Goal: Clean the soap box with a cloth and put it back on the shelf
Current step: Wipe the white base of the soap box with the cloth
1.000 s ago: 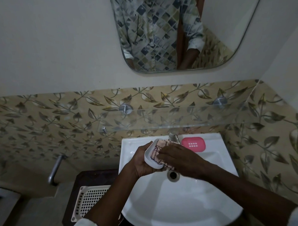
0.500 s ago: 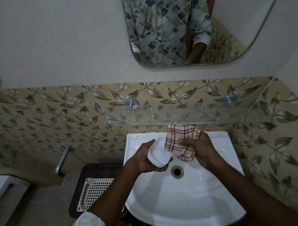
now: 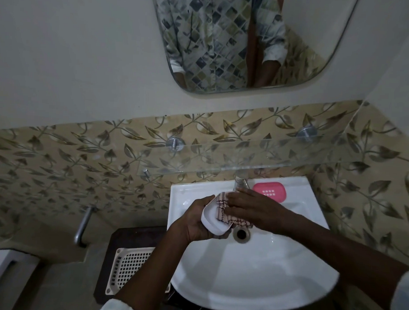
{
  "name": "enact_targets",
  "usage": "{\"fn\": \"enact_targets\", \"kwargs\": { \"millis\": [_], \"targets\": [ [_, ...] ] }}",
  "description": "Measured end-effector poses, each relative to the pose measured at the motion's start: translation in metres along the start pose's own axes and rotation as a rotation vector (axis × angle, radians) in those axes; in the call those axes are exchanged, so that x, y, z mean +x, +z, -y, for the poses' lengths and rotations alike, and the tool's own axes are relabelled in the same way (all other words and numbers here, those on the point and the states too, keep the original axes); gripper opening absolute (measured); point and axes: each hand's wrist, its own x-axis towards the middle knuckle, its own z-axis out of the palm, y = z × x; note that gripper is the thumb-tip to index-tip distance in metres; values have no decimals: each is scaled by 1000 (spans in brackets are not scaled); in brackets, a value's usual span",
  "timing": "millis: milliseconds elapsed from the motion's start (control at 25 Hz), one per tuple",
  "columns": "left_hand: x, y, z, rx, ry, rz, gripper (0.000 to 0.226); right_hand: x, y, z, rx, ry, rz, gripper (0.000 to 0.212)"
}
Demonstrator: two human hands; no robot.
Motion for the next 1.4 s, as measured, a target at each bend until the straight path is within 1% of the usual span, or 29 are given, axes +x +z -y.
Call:
{"fn": "enact_targets", "kwargs": {
  "millis": [40, 120, 160, 200, 240, 280, 360, 440, 480, 520, 560, 600, 640, 680, 720, 760, 800, 840, 880, 920, 960, 1040, 1120, 1240, 1280, 1320, 1360, 1400],
  "targets": [
    [0, 2, -1, -15, 20, 15, 40, 4, 6, 6, -6, 75, -39, 48],
    [7, 2, -4, -19, 108, -22, 26, 11, 29, 38, 101, 233, -109, 55],
    [11, 0, -3, -33, 129, -45, 34, 14, 35, 53, 171, 253, -135, 53],
    [13, -2, -2, -68, 114, -57, 43, 15, 36, 61, 226, 237, -140, 52],
    [14, -4, 0, -75, 101, -48, 46, 13, 31, 59, 236, 208, -117, 53],
    [15, -5, 3, -65, 106, -30, 43, 10, 25, 48, 204, 185, -85, 52],
    [14, -6, 7, -6, 167, -43, 33, 8, 15, 29, 114, 235, -18, 52],
    [13, -6, 3, 17, 167, -65, 30, 15, 18, 40, 153, 334, -12, 64],
    [14, -8, 2, 18, 140, -81, 33, 17, 22, 49, 187, 320, -25, 71],
    [12, -7, 1, 19, 107, -70, 38, 14, 25, 55, 222, 265, -20, 75],
    [12, -8, 2, 25, 88, -65, 40, 10, 24, 55, 248, 218, 26, 75],
    [13, -10, 4, 17, 86, -57, 39, 7, 21, 48, 241, 199, 28, 69],
    [16, -12, 7, 24, 101, -66, 37, 5, 17, 38, 202, 220, -4, 61],
    [17, -12, 8, 46, 112, -83, 39, 8, 15, 35, 177, 288, -17, 57],
    [17, -10, 6, 54, 105, -101, 44, 12, 18, 36, 169, 358, -30, 58],
    [18, -7, 3, 21, 92, -107, 49, 15, 24, 40, 169, 382, -42, 62],
    [17, -5, 1, -6, 78, -99, 51, 17, 30, 46, 177, 341, -32, 66],
    [14, -3, -2, -16, 60, -82, 45, 17, 31, 46, 178, 254, -11, 67],
    [9, -1, -4, -15, 38, -71, 32, 13, 28, 38, 160, 168, 12, 64],
    [4, 2, -6, -16, 24, -60, 26, 10, 22, 27, 118, 110, 6, 60],
    [0, 2, -6, -8, 22, -53, 31, 8, 16, 15, 51, 74, -17, 56],
    [-1, 5, -7, -3, 11, -69, 30, 9, 10, 6, -36, 101, -33, 50],
    [1, 9, -5, -18, 45, -108, 26, 12, 14, 26, 37, 202, -56, 47],
    [11, 13, 9, -2, 209, -168, 39, 17, 16, 63, 217, 344, -115, 40],
    [15, 13, 14, 0, 242, -220, 42, 21, 15, 71, 315, 478, -132, 36],
    [17, 15, 18, 16, 260, -281, 47, 27, 11, 78, 484, 678, -144, 31],
    [17, 15, 22, 55, 286, -353, 50, 32, 8, 82, 738, 897, -139, 28],
    [19, 13, 28, 100, 346, -410, 53, 37, 6, 82, 974, 1069, -136, 24]
  ]
}}
